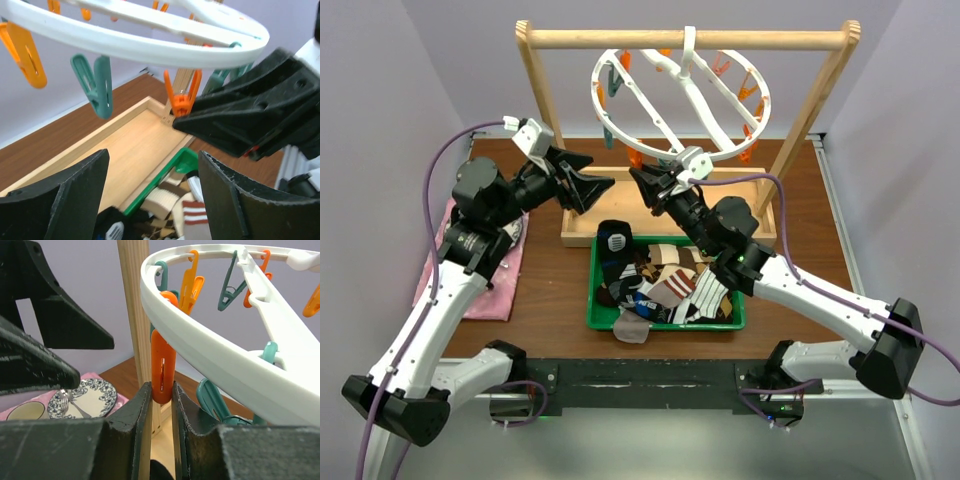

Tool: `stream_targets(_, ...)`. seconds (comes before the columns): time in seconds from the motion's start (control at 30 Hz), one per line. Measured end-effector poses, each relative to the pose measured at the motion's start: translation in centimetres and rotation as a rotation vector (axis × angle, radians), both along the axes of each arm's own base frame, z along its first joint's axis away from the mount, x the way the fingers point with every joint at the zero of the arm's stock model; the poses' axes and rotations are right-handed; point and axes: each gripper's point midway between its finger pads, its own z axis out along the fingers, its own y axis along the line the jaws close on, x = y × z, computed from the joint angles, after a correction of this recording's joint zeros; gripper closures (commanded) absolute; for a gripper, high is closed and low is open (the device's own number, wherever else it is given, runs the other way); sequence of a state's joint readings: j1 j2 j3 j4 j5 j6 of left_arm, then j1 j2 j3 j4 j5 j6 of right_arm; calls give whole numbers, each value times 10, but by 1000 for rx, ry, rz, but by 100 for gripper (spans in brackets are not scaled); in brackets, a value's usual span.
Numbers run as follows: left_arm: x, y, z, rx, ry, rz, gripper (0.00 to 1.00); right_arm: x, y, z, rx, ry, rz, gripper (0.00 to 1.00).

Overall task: Clip the socks to the hanger
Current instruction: Open the clamp at the hanger.

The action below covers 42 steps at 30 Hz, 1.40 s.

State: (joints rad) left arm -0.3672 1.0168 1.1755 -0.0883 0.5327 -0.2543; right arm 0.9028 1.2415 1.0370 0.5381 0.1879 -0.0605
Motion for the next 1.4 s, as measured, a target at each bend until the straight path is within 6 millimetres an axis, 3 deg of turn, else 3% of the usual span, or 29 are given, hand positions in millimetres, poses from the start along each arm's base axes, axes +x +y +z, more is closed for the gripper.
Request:
stream_targets(0.33, 7, -14, 39, -236, 55, -69, 21, -4, -1, 2, 5, -4, 11, 96)
stream_targets(0.7, 28, -27, 31, -294, 132, -88, 19, -6, 1, 2, 20, 13, 34, 97)
stream_targets(1.13, 15, -45, 45, -336, 123, -177, 21, -6, 2, -4, 8, 34, 36, 99)
stream_targets(1.4, 6, -43, 47, -323, 117, -174, 24, -5, 2, -8, -2, 44, 34, 100)
